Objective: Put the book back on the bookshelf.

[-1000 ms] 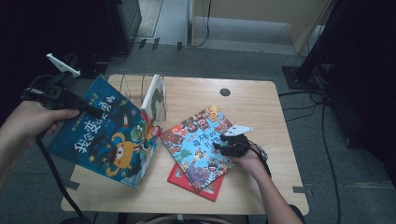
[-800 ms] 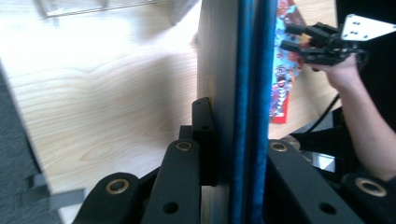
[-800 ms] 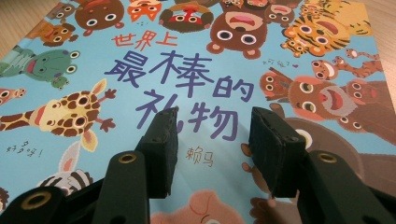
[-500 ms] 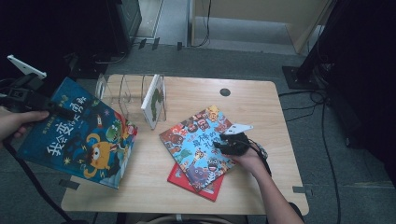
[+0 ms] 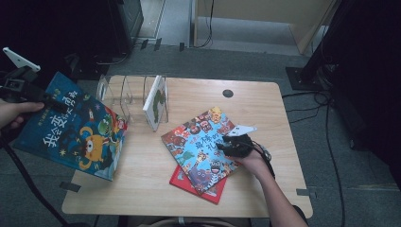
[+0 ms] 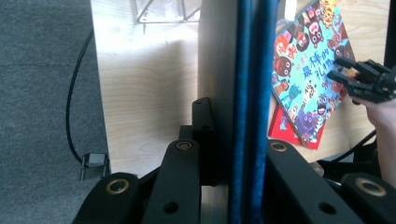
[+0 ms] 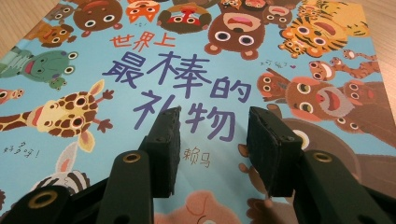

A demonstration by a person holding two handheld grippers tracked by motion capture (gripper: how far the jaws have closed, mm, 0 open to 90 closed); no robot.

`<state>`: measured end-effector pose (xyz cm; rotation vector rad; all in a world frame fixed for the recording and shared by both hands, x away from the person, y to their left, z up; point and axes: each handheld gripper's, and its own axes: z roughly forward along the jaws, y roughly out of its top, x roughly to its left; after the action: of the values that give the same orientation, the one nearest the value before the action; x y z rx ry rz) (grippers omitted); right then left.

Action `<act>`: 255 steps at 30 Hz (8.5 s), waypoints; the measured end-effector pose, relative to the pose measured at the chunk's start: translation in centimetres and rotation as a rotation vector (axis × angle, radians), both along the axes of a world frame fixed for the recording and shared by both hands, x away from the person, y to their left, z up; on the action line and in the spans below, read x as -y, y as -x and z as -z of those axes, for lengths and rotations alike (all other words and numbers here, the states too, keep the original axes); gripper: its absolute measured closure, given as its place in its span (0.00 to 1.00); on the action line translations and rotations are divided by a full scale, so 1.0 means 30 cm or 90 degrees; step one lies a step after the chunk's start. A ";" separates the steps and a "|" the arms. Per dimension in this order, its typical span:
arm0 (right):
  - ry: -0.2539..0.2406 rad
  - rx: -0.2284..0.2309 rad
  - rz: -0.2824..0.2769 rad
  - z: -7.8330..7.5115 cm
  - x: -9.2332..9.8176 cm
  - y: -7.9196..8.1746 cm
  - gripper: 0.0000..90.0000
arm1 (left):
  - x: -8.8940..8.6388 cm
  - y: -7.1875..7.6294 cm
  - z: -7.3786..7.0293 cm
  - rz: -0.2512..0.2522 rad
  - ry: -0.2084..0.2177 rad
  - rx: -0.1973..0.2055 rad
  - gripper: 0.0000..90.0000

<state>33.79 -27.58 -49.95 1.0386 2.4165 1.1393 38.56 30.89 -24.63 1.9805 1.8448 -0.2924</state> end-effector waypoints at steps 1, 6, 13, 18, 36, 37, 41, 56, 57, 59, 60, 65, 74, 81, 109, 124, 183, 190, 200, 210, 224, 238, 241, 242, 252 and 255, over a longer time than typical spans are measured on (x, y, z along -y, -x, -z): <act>0.000 0.001 0.000 0.000 0.000 0.000 0.60 | 0.000 -0.010 -0.002 -0.003 -0.003 -0.002 0.93; 0.000 0.002 -0.002 0.001 0.001 0.000 0.61 | 0.001 -0.062 -0.024 -0.018 -0.015 -0.009 0.93; 0.001 0.003 -0.003 0.001 0.001 0.000 0.61 | 0.018 -0.117 -0.033 -0.025 -0.045 -0.025 0.93; 0.000 0.005 -0.005 0.002 0.003 0.000 0.62 | 0.025 -0.144 -0.057 -0.034 -0.046 -0.016 0.93; -0.002 0.009 -0.004 0.004 0.004 0.001 0.63 | 0.043 -0.293 -0.018 -0.078 -0.034 0.051 0.93; -0.002 0.009 -0.004 0.004 0.004 0.002 0.63 | 0.046 -0.298 -0.011 -0.077 -0.034 0.051 0.93; -0.001 0.010 -0.002 0.004 0.005 0.004 0.63 | 0.053 -0.319 0.023 -0.072 -0.040 0.048 0.93; -0.004 0.012 -0.002 0.006 0.006 0.007 0.63 | 0.035 -0.359 0.064 -0.089 -0.032 0.072 0.92; -0.004 0.013 -0.002 0.006 0.006 0.007 0.63 | 0.031 -0.360 0.067 -0.089 -0.028 0.076 0.92; -0.004 0.012 -0.003 0.006 0.007 0.006 0.63 | 0.024 -0.360 0.071 -0.091 -0.028 0.081 0.91; -0.005 0.012 -0.003 0.006 0.007 0.006 0.63 | 0.021 -0.360 0.073 -0.096 -0.026 0.082 0.91; -0.005 0.012 -0.003 0.007 0.008 0.005 0.63 | 0.015 -0.361 0.078 -0.091 -0.022 0.087 0.84; -0.005 0.012 -0.003 0.006 0.008 0.005 0.63 | 0.006 -0.363 0.082 -0.092 -0.013 0.085 0.80; -0.005 0.013 -0.004 0.006 0.007 0.006 0.63 | 0.009 -0.366 0.080 -0.091 -0.013 0.082 0.76; -0.030 0.000 0.004 0.009 0.015 0.004 0.61 | -0.032 -0.205 -0.118 -0.092 -0.024 0.128 0.58; -0.042 -0.016 0.010 0.007 0.026 0.004 0.60 | 0.096 -0.142 -0.181 -0.025 -0.022 0.170 0.56; -0.048 -0.039 0.026 -0.004 0.047 0.006 0.59 | 0.470 0.100 0.310 0.121 0.005 0.235 0.52; -0.046 -0.040 0.025 -0.003 0.049 0.007 0.59 | 0.509 0.113 0.380 0.138 -0.007 0.259 0.52; -0.045 -0.039 0.028 -0.003 0.058 0.009 0.59 | 0.575 0.124 0.500 0.167 -0.013 0.260 0.52; -0.044 -0.039 0.028 -0.003 0.059 0.011 0.59 | 0.622 0.120 0.613 0.192 -0.022 0.254 0.52; -0.048 -0.032 0.036 0.002 0.082 0.037 0.59 | 0.681 0.094 0.771 0.210 -0.013 0.241 0.52; -0.062 -0.031 0.056 0.007 0.120 0.081 0.63 | 0.713 0.080 0.821 0.227 -0.005 0.252 0.52; -0.056 -0.031 0.062 0.005 0.133 0.089 0.65 | 0.714 0.085 0.823 0.232 -0.008 0.260 0.51; -0.055 -0.033 0.067 0.004 0.137 0.092 0.65 | 0.714 0.087 0.824 0.232 -0.008 0.263 0.51; -0.052 -0.015 0.100 -0.004 0.199 0.116 0.74 | 0.701 0.100 0.845 0.223 0.028 0.303 0.44; -0.064 -0.040 0.117 -0.004 0.229 0.122 0.80 | 0.713 0.110 0.844 0.237 -0.001 0.318 0.45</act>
<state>30.14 -34.44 -49.82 1.3171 2.2732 1.1900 35.26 9.49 -49.96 2.1455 1.1703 0.0970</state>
